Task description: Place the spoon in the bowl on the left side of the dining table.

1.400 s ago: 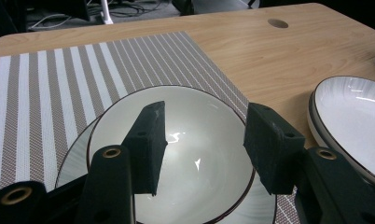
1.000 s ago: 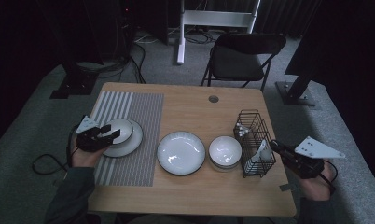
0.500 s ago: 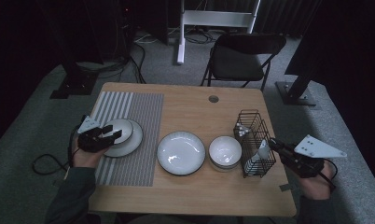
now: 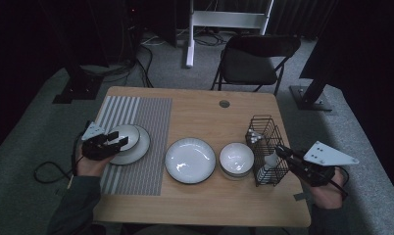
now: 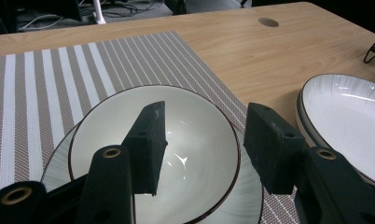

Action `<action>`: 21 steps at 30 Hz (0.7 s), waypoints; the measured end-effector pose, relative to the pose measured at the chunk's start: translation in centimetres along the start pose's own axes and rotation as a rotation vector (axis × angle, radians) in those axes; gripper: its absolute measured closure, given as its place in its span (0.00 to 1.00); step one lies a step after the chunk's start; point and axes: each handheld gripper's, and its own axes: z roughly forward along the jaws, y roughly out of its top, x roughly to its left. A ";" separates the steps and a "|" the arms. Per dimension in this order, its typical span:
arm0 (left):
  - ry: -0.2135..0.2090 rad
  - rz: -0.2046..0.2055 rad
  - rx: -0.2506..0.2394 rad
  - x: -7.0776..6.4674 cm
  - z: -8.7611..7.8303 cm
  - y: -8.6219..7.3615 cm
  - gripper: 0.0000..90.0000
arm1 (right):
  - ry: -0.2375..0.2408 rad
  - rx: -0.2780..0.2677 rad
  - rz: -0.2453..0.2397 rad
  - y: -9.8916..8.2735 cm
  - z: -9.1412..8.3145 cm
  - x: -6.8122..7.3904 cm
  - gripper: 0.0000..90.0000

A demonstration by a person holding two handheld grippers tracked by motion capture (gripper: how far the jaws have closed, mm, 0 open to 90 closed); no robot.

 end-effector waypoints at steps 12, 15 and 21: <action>-0.001 0.000 -0.002 -0.1 0.0 0.0 0.55 | 0.020 -0.017 -0.019 0.7 0.5 0.8 0.95; -0.003 0.001 -0.003 -0.1 -0.1 0.0 0.55 | 0.024 -0.018 -0.025 0.9 0.6 1.0 0.95; -0.007 0.002 -0.001 -0.2 -0.1 0.0 0.55 | 0.044 -0.028 -0.031 1.2 0.7 1.4 0.95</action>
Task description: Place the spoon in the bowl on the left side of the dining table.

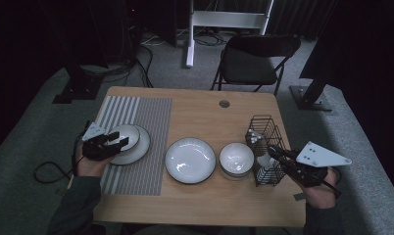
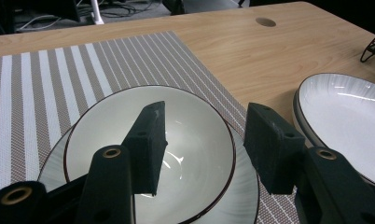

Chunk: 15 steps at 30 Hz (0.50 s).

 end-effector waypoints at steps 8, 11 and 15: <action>-0.003 0.003 -0.003 -0.1 -0.1 0.0 0.55 | 0.020 -0.003 -0.009 0.2 0.4 0.6 0.95; -0.005 0.005 -0.005 -0.2 -0.2 0.0 0.55 | 0.028 -0.001 -0.011 0.3 0.5 0.8 0.95; -0.006 0.013 -0.010 -0.3 -0.2 -0.2 0.55 | 0.040 -0.010 -0.014 0.5 0.8 1.2 0.95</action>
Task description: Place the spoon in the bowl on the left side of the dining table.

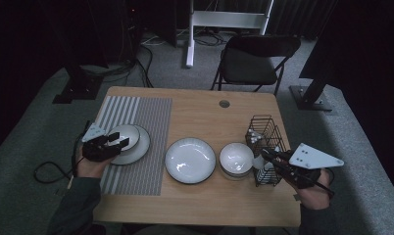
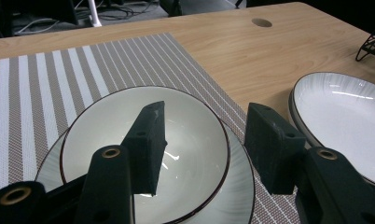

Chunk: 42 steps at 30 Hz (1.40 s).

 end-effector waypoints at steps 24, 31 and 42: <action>-0.013 0.003 -0.004 -0.3 -0.7 -1.1 0.55 | 0.076 -0.009 0.011 0.0 3.5 2.4 0.95; -0.014 0.011 -0.005 -0.6 -0.7 -1.2 0.55 | 0.093 -0.027 0.017 0.2 4.1 2.8 0.95; -0.017 0.016 -0.002 -0.9 -0.7 -1.5 0.54 | 0.107 -0.026 0.001 0.8 5.6 3.5 0.95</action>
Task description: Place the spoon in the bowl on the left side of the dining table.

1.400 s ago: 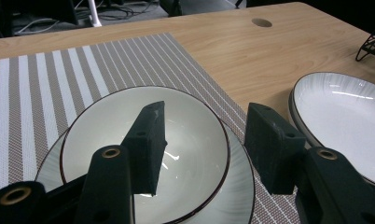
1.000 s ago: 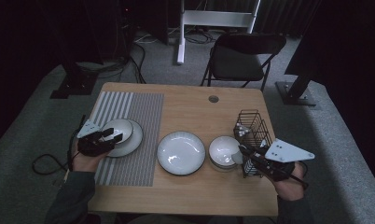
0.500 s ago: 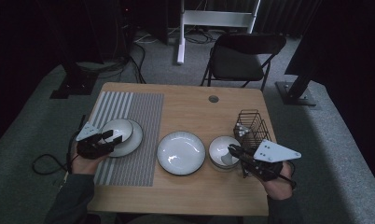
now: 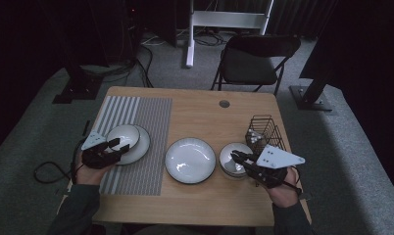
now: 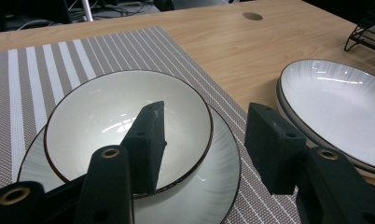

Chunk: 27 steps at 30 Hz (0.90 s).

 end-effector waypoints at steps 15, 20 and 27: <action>-0.016 0.002 -0.004 -0.6 -0.2 -0.7 0.55 | 0.057 -0.015 -0.003 0.7 2.5 0.9 0.95; -0.022 0.010 0.003 -0.8 0.0 -0.9 0.55 | 0.074 -0.021 -0.006 1.0 3.4 1.1 0.95; -0.019 0.029 0.017 -1.1 0.3 -1.0 0.55 | 0.101 -0.025 -0.009 1.5 4.7 1.3 0.95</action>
